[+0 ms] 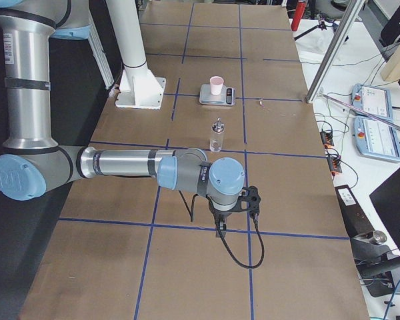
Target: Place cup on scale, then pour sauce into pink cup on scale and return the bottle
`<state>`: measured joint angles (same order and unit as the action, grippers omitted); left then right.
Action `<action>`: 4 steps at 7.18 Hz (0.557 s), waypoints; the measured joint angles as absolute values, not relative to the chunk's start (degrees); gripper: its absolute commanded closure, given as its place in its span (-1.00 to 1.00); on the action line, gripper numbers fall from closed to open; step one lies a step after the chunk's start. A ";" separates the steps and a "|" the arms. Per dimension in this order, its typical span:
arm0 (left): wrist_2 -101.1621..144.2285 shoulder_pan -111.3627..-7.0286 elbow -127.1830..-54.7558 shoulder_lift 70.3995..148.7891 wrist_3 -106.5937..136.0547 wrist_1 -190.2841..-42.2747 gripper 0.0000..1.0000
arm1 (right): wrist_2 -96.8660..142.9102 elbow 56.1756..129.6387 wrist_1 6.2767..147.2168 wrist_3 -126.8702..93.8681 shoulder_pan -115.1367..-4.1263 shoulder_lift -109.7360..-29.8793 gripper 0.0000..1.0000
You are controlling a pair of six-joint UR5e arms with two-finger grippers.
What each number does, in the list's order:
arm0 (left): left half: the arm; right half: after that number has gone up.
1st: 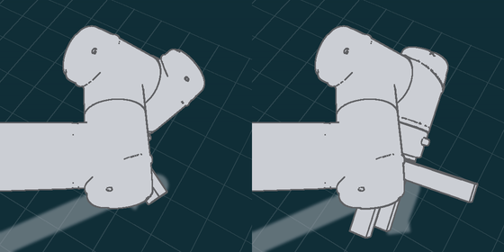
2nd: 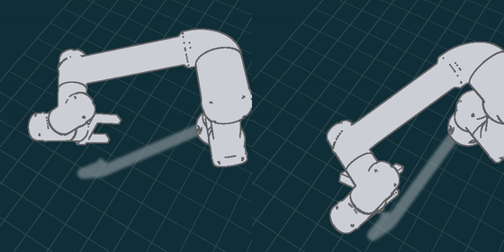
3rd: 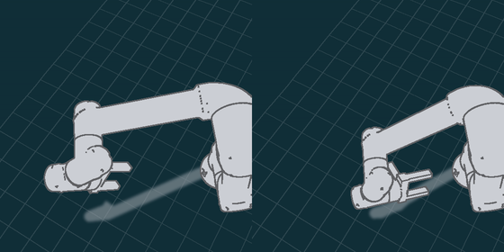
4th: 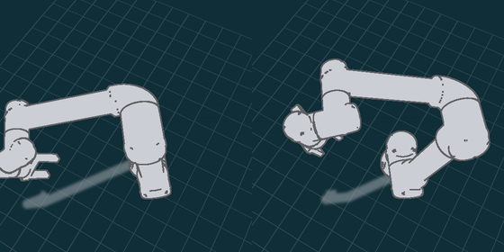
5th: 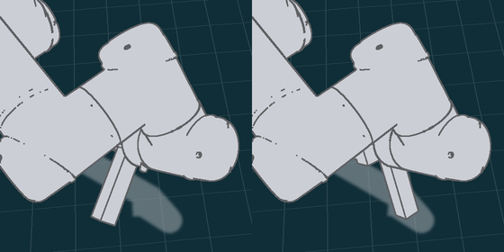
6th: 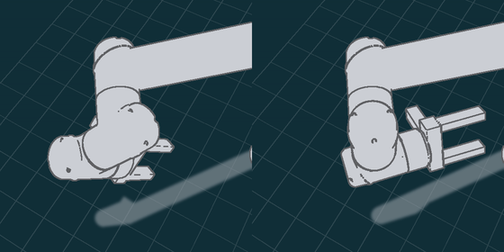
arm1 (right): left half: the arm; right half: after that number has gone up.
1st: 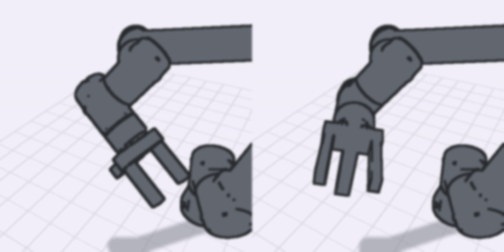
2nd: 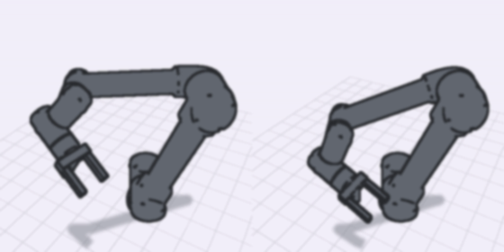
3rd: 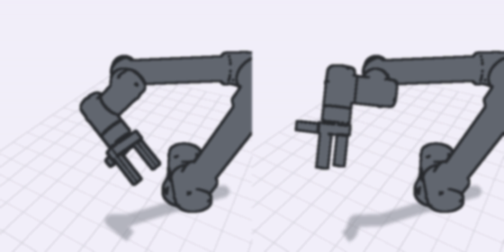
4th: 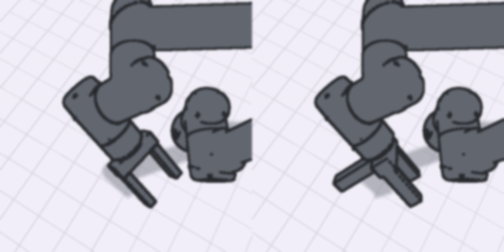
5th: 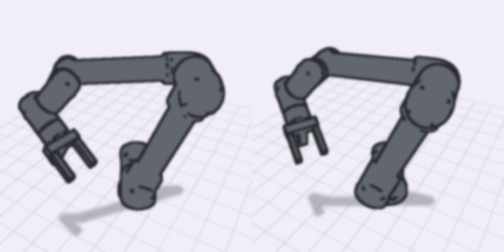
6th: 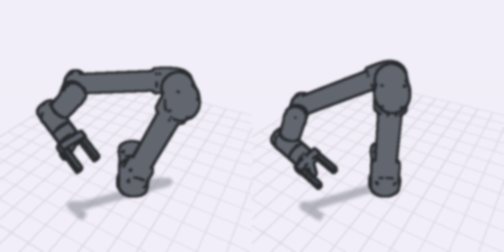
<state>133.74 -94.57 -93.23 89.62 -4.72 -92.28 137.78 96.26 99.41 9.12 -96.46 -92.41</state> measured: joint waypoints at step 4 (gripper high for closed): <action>133.77 -94.57 -93.32 89.72 -4.22 -92.29 -1.00 | 137.67 96.64 99.40 5.52 -96.80 -92.37 -1.00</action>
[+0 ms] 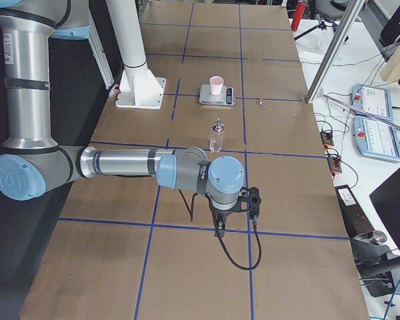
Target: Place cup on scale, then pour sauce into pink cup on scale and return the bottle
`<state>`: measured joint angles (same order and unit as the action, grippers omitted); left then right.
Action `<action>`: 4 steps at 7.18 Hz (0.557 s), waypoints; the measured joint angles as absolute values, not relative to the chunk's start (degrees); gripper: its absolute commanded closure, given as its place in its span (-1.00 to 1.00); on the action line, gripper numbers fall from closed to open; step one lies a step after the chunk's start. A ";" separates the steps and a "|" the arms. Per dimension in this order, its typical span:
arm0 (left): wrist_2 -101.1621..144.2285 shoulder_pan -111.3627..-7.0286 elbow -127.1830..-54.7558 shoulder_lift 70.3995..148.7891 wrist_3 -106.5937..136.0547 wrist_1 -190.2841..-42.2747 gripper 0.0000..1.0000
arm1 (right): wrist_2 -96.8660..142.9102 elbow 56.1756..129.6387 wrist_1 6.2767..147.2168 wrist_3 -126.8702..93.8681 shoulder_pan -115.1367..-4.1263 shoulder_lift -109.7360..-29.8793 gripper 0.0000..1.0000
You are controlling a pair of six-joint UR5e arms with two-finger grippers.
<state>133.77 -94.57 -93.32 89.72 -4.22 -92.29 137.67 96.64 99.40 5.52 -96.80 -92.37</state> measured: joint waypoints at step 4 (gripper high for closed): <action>133.77 -94.57 -93.34 89.81 -4.23 -92.30 -1.00 | 137.64 96.86 99.38 5.82 -97.08 -92.30 -1.00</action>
